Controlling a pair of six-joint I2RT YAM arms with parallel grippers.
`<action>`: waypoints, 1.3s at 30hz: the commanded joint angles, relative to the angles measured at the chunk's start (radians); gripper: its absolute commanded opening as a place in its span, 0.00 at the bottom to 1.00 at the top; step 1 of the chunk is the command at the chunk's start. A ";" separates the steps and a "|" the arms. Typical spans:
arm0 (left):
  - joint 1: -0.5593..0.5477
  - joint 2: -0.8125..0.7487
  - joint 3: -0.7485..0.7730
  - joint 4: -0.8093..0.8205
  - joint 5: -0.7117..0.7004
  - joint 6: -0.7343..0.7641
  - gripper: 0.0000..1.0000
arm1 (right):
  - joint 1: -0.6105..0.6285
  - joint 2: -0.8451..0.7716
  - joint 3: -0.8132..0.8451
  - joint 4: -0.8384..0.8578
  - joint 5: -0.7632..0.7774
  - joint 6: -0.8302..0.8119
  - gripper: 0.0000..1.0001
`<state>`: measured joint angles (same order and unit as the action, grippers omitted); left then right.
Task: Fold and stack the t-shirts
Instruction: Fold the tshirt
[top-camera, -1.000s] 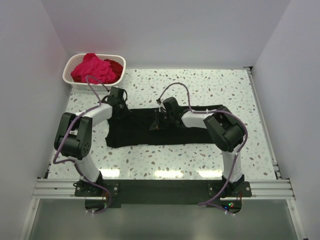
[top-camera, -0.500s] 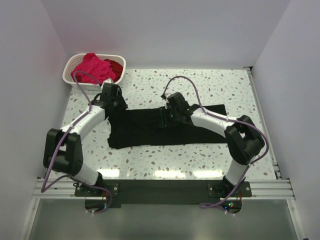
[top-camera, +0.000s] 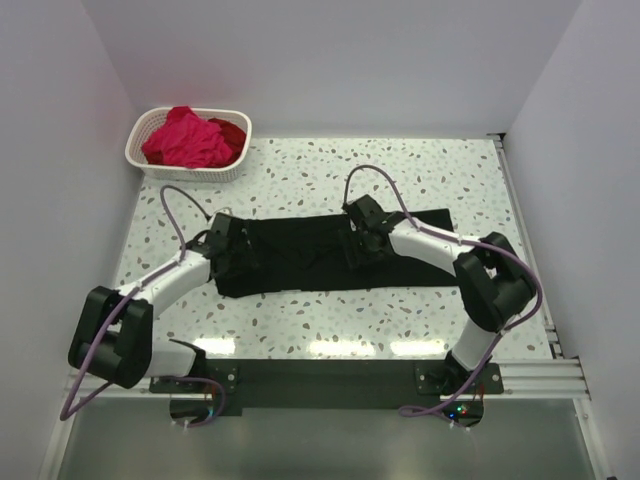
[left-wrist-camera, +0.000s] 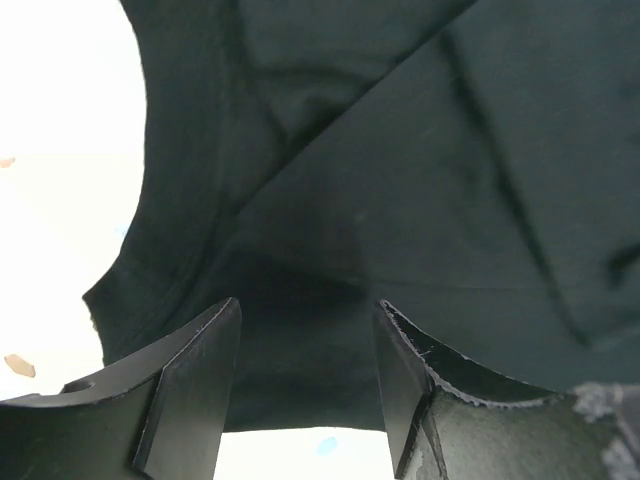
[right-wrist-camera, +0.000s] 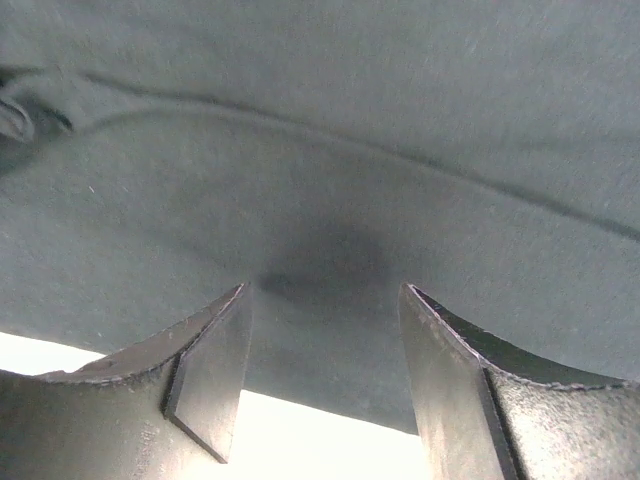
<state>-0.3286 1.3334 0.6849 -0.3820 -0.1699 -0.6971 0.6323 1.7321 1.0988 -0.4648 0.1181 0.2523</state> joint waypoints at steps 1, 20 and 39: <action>-0.003 0.039 -0.008 0.048 -0.029 -0.025 0.60 | 0.003 -0.012 -0.020 -0.044 0.020 -0.010 0.63; -0.059 0.829 0.908 -0.014 -0.016 0.252 0.67 | 0.242 -0.008 -0.125 0.074 -0.365 0.251 0.64; 0.031 0.108 0.675 0.176 -0.230 0.392 0.99 | 0.040 0.102 0.332 0.132 -0.386 0.091 0.51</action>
<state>-0.2848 1.5974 1.4864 -0.2592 -0.3351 -0.3271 0.6971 1.7737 1.3266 -0.4213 -0.1905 0.3668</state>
